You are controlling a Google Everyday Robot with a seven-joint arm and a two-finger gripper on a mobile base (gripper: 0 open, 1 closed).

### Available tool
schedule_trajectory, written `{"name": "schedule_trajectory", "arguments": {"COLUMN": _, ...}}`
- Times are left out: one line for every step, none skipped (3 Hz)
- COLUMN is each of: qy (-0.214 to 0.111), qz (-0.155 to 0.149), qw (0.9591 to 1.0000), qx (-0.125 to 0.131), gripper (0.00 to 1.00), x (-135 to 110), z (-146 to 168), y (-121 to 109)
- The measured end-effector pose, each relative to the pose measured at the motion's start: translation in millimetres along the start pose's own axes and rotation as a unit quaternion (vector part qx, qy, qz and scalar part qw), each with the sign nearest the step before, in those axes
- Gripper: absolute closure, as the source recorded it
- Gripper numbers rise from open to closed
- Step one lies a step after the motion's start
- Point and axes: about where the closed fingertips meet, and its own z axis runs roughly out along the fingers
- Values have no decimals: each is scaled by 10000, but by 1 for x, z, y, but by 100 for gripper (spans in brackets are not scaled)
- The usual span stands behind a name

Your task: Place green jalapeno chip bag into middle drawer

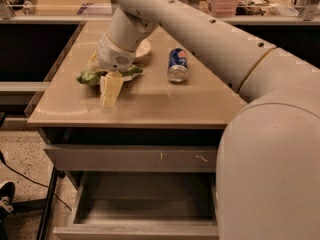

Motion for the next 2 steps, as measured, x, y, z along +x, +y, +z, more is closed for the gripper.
{"name": "schedule_trajectory", "arguments": {"qy": -58, "qz": 27, "qw": 9999, "qx": -126, "gripper": 0, "x": 3, "z": 13, "y": 0}}
{"name": "schedule_trajectory", "arguments": {"qy": -138, "qz": 100, "qw": 9996, "qx": -224, "gripper": 0, "x": 8, "z": 28, "y": 0}}
